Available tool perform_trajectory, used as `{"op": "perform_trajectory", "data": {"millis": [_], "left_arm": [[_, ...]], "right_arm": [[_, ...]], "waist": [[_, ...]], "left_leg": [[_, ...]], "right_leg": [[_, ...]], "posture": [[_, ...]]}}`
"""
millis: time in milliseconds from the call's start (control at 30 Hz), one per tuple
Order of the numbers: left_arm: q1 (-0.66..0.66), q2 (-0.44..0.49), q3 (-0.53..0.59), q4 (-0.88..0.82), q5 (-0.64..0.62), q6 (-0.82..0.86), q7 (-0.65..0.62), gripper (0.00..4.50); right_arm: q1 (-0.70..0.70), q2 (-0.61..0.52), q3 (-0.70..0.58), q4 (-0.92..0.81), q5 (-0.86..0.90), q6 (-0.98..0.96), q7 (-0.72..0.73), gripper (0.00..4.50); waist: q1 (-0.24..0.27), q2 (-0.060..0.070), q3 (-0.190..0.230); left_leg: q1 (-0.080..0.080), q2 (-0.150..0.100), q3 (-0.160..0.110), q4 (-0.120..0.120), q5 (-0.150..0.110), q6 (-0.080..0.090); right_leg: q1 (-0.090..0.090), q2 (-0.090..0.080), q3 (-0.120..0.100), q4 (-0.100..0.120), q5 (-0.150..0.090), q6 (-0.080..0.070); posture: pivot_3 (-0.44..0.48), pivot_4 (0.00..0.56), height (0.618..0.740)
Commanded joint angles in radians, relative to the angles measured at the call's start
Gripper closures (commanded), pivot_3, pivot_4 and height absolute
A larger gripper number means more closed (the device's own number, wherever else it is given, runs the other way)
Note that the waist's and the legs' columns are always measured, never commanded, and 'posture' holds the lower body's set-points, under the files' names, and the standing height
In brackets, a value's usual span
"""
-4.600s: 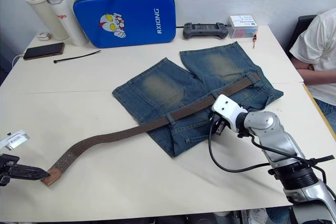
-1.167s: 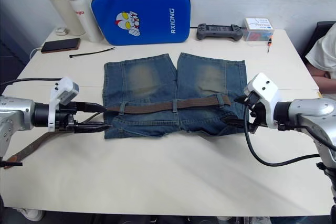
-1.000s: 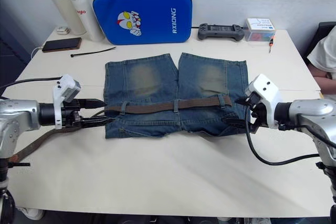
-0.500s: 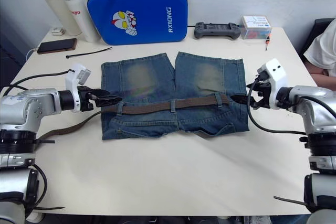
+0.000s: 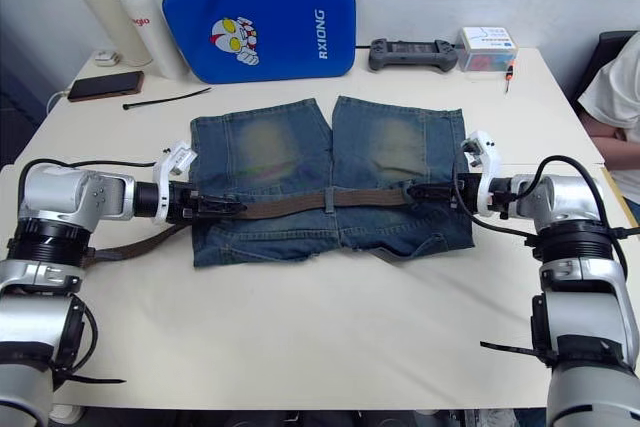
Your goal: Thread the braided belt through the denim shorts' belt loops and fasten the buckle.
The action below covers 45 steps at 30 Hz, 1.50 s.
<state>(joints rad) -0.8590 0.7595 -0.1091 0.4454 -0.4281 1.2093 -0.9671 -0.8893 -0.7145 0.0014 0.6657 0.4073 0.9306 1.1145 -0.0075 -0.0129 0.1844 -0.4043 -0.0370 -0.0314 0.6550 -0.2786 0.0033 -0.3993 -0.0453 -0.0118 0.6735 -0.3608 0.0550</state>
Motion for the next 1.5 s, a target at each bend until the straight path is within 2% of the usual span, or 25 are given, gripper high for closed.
{"op": "perform_trajectory", "data": {"millis": [33, 133, 200, 233, 300, 400, 467, 533, 600, 700, 800, 900, 967, 1100, 1167, 1200, 1233, 1267, 1300, 1333, 1367, 1467, 1500], "left_arm": [[-0.007, 0.012, -0.004, -0.03, -0.004, -0.003, -0.03, 2.28], [0.005, 0.018, 0.004, -0.041, 0.003, -0.063, -0.047, 3.66], [0.022, 0.017, 0.031, -0.068, -0.008, -0.142, -0.074, 4.35], [0.029, 0.016, 0.045, -0.084, -0.016, -0.175, -0.089, 4.36], [0.11, 0.055, 0.066, -0.22, -0.052, -0.272, -0.189, 4.36], [0.232, 0.114, 0.097, -0.372, -0.084, -0.354, -0.28, 4.36], [0.322, 0.171, 0.112, -0.444, -0.102, -0.393, -0.35, 4.36], [0.404, 0.217, 0.13, -0.486, -0.098, -0.459, -0.4, 4.36], [0.503, 0.253, 0.153, -0.51, -0.064, -0.567, -0.423, 4.36], [0.659, 0.296, 0.152, -0.539, 0.046, -0.825, -0.447, 4.36], [0.722, 0.27, 0.198, -0.607, -0.01, -0.836, -0.422, 4.36], [0.793, 0.269, 0.2, -0.654, 0.023, -0.914, -0.403, 4.36], [0.852, 0.27, 0.196, -0.675, 0.079, -0.994, -0.376, 4.36], [0.946, 0.298, 0.149, -0.645, 0.212, -1.19, -0.371, 4.36], [0.962, 0.305, 0.136, -0.611, 0.232, -1.269, -0.392, 4.36], [0.965, 0.3, 0.139, -0.601, 0.219, -1.289, -0.398, 4.36], [0.97, 0.299, 0.143, -0.595, 0.196, -1.284, -0.406, 3.86], [0.978, 0.304, 0.146, -0.59, 0.175, -1.296, -0.428, 3.35], [0.984, 0.308, 0.149, -0.586, 0.158, -1.304, -0.445, 3.05], [0.986, 0.304, 0.159, -0.588, 0.134, -1.296, -0.451, 2.83], [0.987, 0.299, 0.171, -0.591, 0.104, -1.284, -0.455, 2.27], [1.018, 0.329, 0.21, -0.582, 0.059, -1.271, -0.504, 0.96], [1.035, 0.34, 0.236, -0.578, 0.028, -1.245, -0.525, 0.48]], "right_arm": [[0.002, -0.008, -0.025, -0.061, 0.028, 0.013, 0.037, 2.87], [0.036, -0.013, -0.045, -0.142, 0.041, -0.043, 0.07, 4.2], [0.083, -0.028, -0.045, -0.24, 0.048, -0.107, 0.115, 4.23], [0.106, -0.036, -0.044, -0.281, 0.051, -0.128, 0.134, 4.23], [0.189, -0.067, -0.07, -0.414, 0.074, -0.204, 0.19, 4.23], [0.323, -0.089, -0.15, -0.585, 0.112, -0.343, 0.237, 4.23], [0.406, -0.097, -0.198, -0.665, 0.129, -0.393, 0.236, 4.23], [0.471, -0.08, -0.218, -0.696, 0.071, -0.53, 0.184, 4.23], [0.617, -0.075, -0.222, -0.771, -0.03, -0.76, 0.168, 4.23], [0.826, -0.048, -0.27, -0.886, -0.077, -0.98, 0.15, 4.23], [0.987, -0.018, -0.307, -0.88, -0.13, -1.274, 0.153, 4.23], [1.134, 0.018, -0.323, -0.8, -0.171, -1.629, 0.161, 4.23], [1.189, 0.012, -0.302, -0.755, -0.194, -1.813, 0.162, 4.23], [1.226, -0.02, -0.257, -0.667, -0.253, -2.048, 0.11, 4.23], [1.243, -0.05, -0.23, -0.63, -0.244, -2.09, 0.087, 4.23], [1.249, -0.061, -0.224, -0.619, -0.234, -2.098, 0.068, 3.73], [1.25, -0.074, -0.217, -0.612, -0.223, -2.099, 0.049, 3.16], [1.247, -0.089, -0.21, -0.606, -0.217, -2.104, 0.032, 2.88], [1.242, -0.102, -0.205, -0.6, -0.214, -2.11, 0.019, 2.34], [1.238, -0.119, -0.201, -0.59, -0.21, -2.121, 0.007, 2.11], [1.235, -0.137, -0.197, -0.574, -0.205, -2.133, -0.006, 1.52], [1.233, -0.201, -0.198, -0.492, -0.177, -2.181, -0.035, 0.12], [1.233, -0.22, -0.204, -0.46, -0.161, -2.189, -0.044, 0.0]], "waist": [[0.0, 0.0, 0.0], [0.001, 0.0, 0.0], [0.001, 0.0, 0.0], [0.002, 0.0, 0.0], [0.002, 0.0, 0.0], [0.003, 0.0, 0.0], [0.003, 0.0, 0.0], [0.001, 0.0, 0.0], [0.004, 0.0, 0.0], [0.007, 0.0, 0.0], [0.007, 0.0, 0.0], [0.007, 0.0, 0.0], [0.006, 0.0, 0.0], [-0.004, 0.001, 0.0], [-0.003, 0.001, 0.0], [-0.002, 0.001, 0.0], [-0.001, 0.001, 0.0], [0.0, 0.001, 0.0], [-0.001, 0.001, 0.0], [-0.001, 0.001, 0.0], [-0.001, 0.001, 0.0], [0.002, 0.001, 0.0], [0.002, 0.001, 0.0]], "left_leg": [[0.0, 0.0, 0.0, 0.0, 0.0, 0.0], [0.0, 0.0, 0.0, 0.0, 0.0, 0.0], [0.0, 0.0, 0.0, 0.0, 0.0, 0.0], [0.0, 0.0, 0.0, 0.0, 0.0, 0.0], [-0.001, 0.0, 0.0, 0.001, 0.0, 0.0], [-0.002, 0.0, 0.0, 0.0, -0.001, -0.001], [-0.002, 0.001, 0.0, -0.001, -0.001, -0.001], [-0.001, 0.001, 0.001, 0.0, -0.001, -0.001], [0.003, 0.001, 0.002, -0.001, -0.001, 0.0], [0.008, 0.002, 0.002, -0.006, -0.002, 0.001], [0.008, 0.002, 0.003, -0.006, -0.002, 0.001], [0.014, 0.002, 0.003, -0.006, -0.007, 0.009], [0.026, 0.002, 0.003, -0.009, -0.01, 0.01], [0.037, 0.005, 0.006, -0.01, -0.014, 0.011], [0.039, 0.006, 0.007, -0.009, -0.015, 0.01], [0.039, 0.006, 0.007, -0.01, -0.015, 0.01], [0.039, 0.006, 0.007, -0.01, -0.015, 0.01], [0.04, 0.006, 0.007, -0.009, -0.015, 0.01], [0.04, 0.006, 0.007, -0.009, -0.016, 0.01], [0.04, 0.007, 0.008, -0.009, -0.016, 0.01], [0.04, 0.007, 0.008, -0.01, -0.016, 0.01], [0.041, 0.008, 0.008, -0.009, -0.016, 0.01], [0.041, 0.008, 0.008, -0.009, -0.016, 0.01]], "right_leg": [[0.0, 0.0, 0.0, 0.0, 0.0, 0.0], [0.0, 0.0, 0.0, 0.0, 0.0, 0.0], [0.0, 0.0, 0.0, 0.0, 0.0, 0.0], [0.0, 0.0, 0.0, 0.0, 0.0, 0.0], [-0.001, 0.0, 0.0, 0.0, 0.0, 0.0], [-0.003, 0.0, 0.001, 0.001, 0.0, 0.0], [-0.002, 0.001, 0.0, -0.001, 0.0, 0.0], [-0.002, 0.001, 0.002, -0.001, 0.0, 0.0], [0.002, 0.001, 0.002, -0.004, 0.0, 0.0], [0.006, 0.001, 0.002, -0.009, 0.0, 0.0], [0.007, 0.001, 0.003, -0.01, 0.0, 0.0], [0.013, 0.001, 0.003, -0.011, 0.001, 0.001], [0.026, 0.001, 0.003, -0.016, 0.0, 0.001], [0.036, 0.003, 0.007, -0.018, -0.001, 0.0], [0.037, 0.004, 0.006, -0.018, -0.002, 0.0], [0.037, 0.003, 0.007, -0.018, -0.002, 0.0], [0.037, 0.003, 0.007, -0.018, -0.002, -0.001], [0.037, 0.003, 0.007, -0.018, -0.002, -0.001], [0.038, 0.003, 0.007, -0.018, -0.002, -0.001], [0.038, 0.004, 0.007, -0.018, -0.002, -0.001], [0.038, 0.004, 0.007, -0.018, -0.002, -0.002], [0.038, 0.004, 0.007, -0.018, -0.003, -0.002], [0.038, 0.004, 0.007, -0.018, -0.003, -0.002]], "posture": [[0.0, 0.15, 0.74], [0.0, 0.15, 0.74], [0.0, 0.15, 0.74], [0.0, 0.15, 0.74], [0.0, 0.15, 0.74], [0.0, 0.15, 0.74], [0.0, 0.15, 0.74], [0.0, 0.15, 0.74], [0.0, 0.15, 0.74], [0.0, 0.15, 0.74], [0.0, 0.15, 0.74], [0.0, 0.15, 0.74], [0.0, 0.15, 0.74], [0.0, 0.15, 0.74], [0.0, 0.15, 0.74], [0.0, 0.15, 0.74], [0.0, 0.15, 0.74], [0.0, 0.15, 0.74], [0.0, 0.15, 0.74], [0.0, 0.15, 0.74], [0.0, 0.15, 0.74], [0.0, 0.15, 0.74], [0.0, 0.15, 0.74]]}}
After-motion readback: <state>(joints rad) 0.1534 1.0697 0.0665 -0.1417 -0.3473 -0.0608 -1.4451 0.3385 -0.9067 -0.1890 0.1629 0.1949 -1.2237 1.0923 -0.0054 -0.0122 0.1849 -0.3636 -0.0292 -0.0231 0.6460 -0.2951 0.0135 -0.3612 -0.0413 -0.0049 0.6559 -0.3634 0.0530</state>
